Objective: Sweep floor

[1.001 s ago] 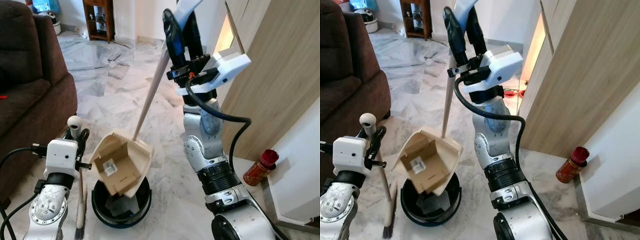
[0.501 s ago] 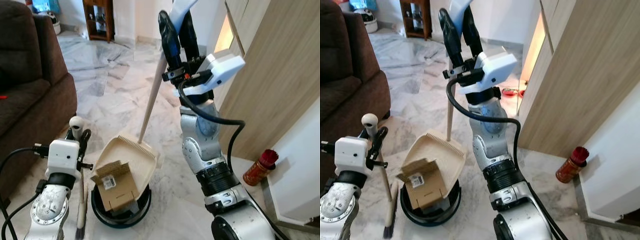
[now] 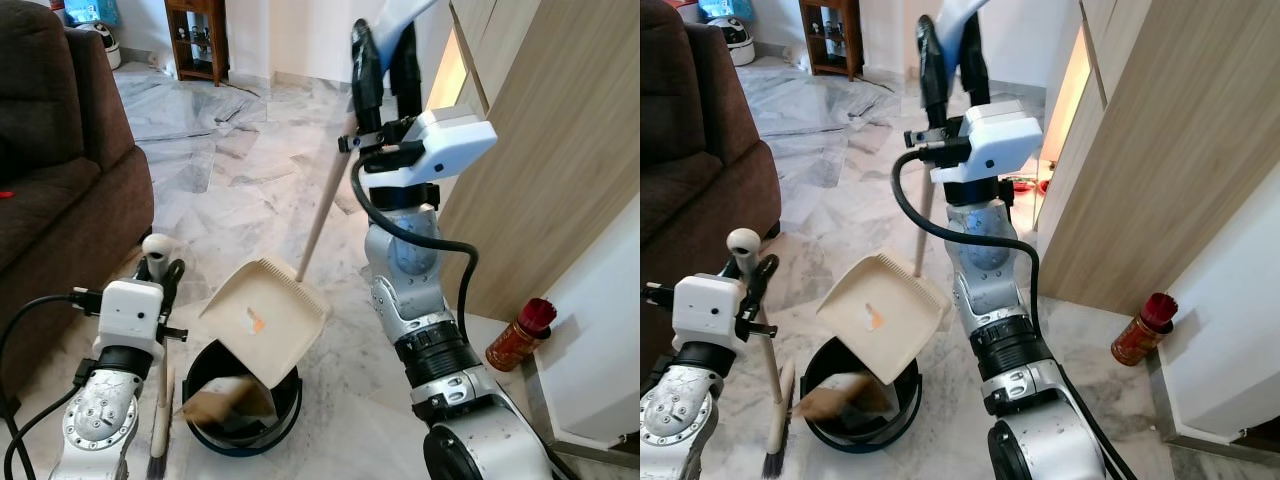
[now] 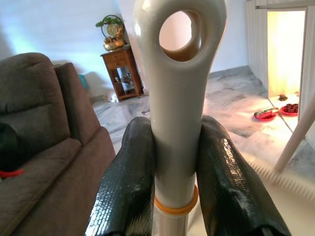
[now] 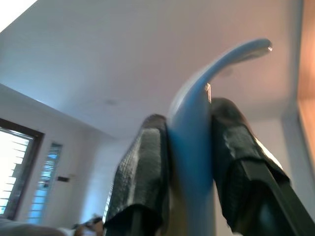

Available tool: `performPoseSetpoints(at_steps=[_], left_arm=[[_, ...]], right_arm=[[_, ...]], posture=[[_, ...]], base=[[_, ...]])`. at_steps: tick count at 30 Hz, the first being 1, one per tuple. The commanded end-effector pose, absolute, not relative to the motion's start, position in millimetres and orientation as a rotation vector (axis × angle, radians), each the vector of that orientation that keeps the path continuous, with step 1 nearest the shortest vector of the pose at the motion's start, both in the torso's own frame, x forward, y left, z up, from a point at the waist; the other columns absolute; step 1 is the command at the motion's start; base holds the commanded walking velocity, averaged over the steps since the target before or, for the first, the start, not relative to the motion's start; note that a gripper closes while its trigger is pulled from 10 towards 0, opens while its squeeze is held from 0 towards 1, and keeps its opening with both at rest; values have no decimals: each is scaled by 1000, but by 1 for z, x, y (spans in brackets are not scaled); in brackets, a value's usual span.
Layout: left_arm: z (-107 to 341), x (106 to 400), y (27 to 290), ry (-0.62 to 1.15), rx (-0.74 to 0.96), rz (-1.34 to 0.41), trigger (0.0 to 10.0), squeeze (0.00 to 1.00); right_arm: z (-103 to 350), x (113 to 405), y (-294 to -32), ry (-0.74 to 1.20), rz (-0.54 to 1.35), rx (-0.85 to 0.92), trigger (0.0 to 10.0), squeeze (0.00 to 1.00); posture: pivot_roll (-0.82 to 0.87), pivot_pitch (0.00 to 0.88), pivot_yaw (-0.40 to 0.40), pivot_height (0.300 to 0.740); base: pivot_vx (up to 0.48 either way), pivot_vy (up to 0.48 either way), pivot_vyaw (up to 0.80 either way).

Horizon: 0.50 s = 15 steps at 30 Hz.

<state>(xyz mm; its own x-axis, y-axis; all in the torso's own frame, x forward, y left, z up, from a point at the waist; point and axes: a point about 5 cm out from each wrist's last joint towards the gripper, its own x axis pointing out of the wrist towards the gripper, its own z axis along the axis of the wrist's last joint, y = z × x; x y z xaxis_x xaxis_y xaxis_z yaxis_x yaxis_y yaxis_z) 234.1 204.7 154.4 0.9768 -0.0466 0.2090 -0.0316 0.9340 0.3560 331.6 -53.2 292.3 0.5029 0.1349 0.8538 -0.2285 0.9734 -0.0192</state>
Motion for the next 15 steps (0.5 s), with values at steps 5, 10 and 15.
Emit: performPoseSetpoints(at_steps=[5,10,15], left_arm=[[157,234,200,-245,406,-36,10000,0],[156,234,198,-246,400,-42,10000,0],[154,234,197,-240,389,-43,10000,0]], right_arm=[[305,346,-94,-1049,-16,-31,10000,0],[287,361,-124,-959,-142,-212,10000,0],[258,372,-156,-800,-259,-320,10000,0]], posture=[[135,0,-93,740],[130,0,-94,740],[127,0,-93,740]], base=[[0,0,0],[0,0,0],[0,0,0]])
